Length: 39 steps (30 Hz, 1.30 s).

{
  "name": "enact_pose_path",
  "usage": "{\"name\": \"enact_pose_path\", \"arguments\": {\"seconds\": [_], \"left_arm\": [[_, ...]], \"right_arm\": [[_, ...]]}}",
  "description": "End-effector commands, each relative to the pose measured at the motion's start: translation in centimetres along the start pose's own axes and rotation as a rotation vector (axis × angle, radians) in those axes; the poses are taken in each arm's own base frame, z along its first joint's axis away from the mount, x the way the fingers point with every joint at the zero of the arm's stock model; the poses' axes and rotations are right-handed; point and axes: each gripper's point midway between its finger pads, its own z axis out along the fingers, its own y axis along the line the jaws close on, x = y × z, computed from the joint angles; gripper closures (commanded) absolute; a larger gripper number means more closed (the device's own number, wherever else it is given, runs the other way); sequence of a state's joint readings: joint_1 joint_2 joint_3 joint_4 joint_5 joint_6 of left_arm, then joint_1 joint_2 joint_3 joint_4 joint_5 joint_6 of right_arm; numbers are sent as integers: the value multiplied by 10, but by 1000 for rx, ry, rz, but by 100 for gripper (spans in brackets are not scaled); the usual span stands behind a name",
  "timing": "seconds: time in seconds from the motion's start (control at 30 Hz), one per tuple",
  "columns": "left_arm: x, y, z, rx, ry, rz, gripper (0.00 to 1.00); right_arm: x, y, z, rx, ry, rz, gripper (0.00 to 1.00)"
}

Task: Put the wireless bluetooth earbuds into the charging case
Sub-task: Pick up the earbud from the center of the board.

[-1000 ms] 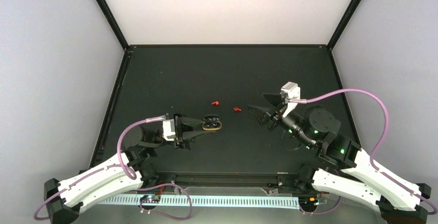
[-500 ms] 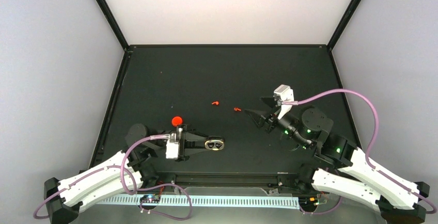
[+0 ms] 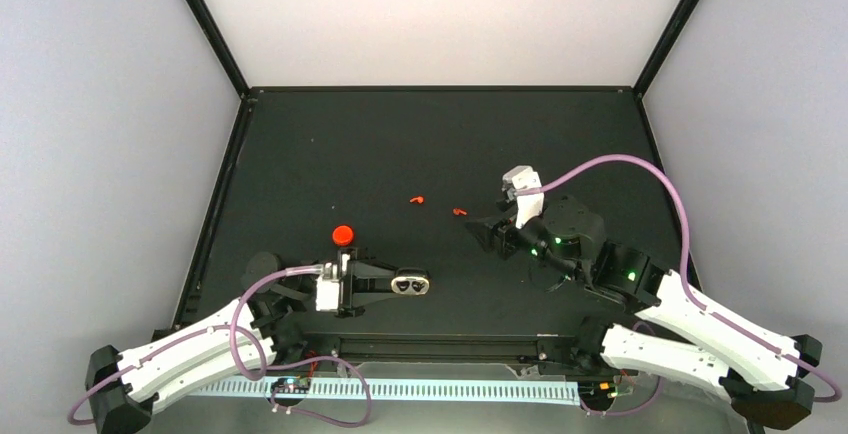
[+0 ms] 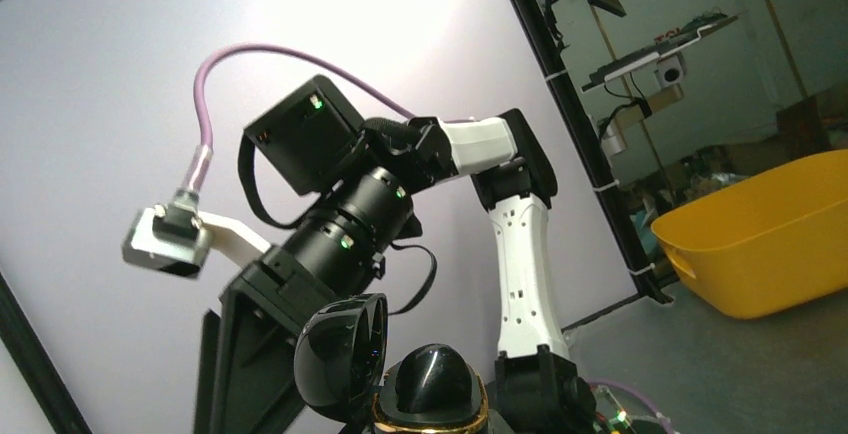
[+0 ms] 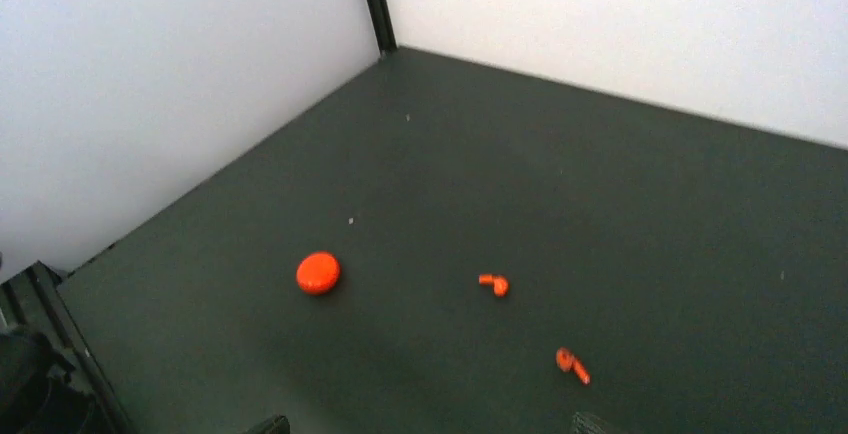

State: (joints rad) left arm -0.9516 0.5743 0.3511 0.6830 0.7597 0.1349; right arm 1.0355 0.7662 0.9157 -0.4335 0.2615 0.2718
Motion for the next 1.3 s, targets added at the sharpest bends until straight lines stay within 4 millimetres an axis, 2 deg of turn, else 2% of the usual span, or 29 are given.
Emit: {"name": "enact_pose_path", "arguments": {"seconds": [0.0,0.13,0.23,0.3,0.4,0.57,0.63,0.77,1.0,1.27], "left_arm": [[-28,0,-6,-26,-111,28,99],[-32,2,-9,-53,-126,19,98],[-33,7,-14,-104,-138,0,99],[-34,11,-18,-146,-154,-11,98],[-35,17,-25,-210,-176,-28,98],[-30,21,-34,-272,-186,-65,98],[-26,22,-39,-296,-187,-81,98],[-23,23,-44,-327,-184,-97,98],[-21,22,-46,-334,-177,-101,98],[-18,21,-46,-330,-173,-114,98]], "right_arm": [[22,-12,-2,52,94,93,27],[52,-17,3,87,210,161,27],[93,-29,4,163,409,196,28],[128,-38,-4,221,572,218,30],[170,-43,-18,263,737,264,32],[236,-34,-44,246,974,378,37],[254,-29,-50,227,1039,410,39],[278,-27,-56,229,1126,429,44],[305,-24,-63,229,1231,464,49],[323,-19,-80,232,1333,512,53]]}}
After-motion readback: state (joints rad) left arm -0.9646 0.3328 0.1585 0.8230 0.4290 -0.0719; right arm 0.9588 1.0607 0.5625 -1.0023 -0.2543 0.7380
